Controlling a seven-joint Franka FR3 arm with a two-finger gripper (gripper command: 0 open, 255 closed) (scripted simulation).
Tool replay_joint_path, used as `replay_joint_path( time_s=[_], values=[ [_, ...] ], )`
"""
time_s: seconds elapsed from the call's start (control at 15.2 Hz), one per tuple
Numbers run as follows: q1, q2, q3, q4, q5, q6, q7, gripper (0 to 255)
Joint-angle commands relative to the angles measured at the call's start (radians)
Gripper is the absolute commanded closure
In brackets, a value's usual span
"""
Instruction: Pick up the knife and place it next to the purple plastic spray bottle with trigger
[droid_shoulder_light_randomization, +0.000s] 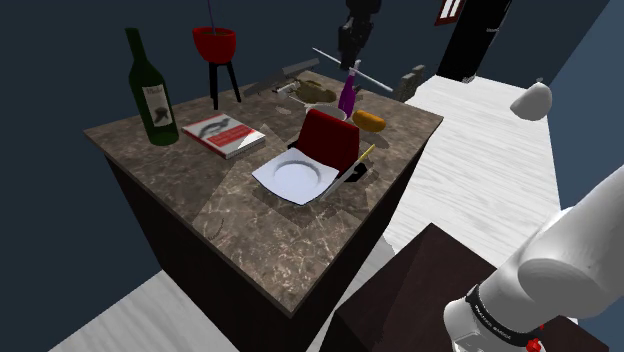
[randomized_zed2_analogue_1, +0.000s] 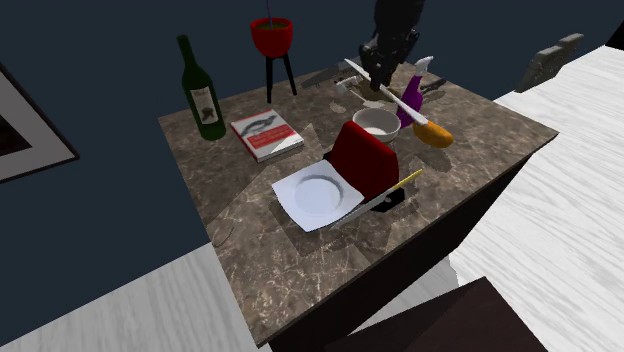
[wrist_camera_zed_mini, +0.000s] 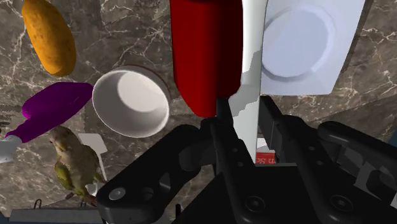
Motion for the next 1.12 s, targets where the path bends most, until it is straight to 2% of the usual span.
replay_joint_path(
  time_s=[0.0, 0.53, 1.06],
  values=[
    [-0.022, 0.004, -0.025, 0.003, 0.003, 0.002, -0.049, 255],
    [-0.112, 0.076, -0.122, 0.088, 0.017, -0.011, -0.236, 255],
    [-0.212, 0.220, -0.204, 0.274, 0.050, -0.055, -0.415, 255]
  ],
)
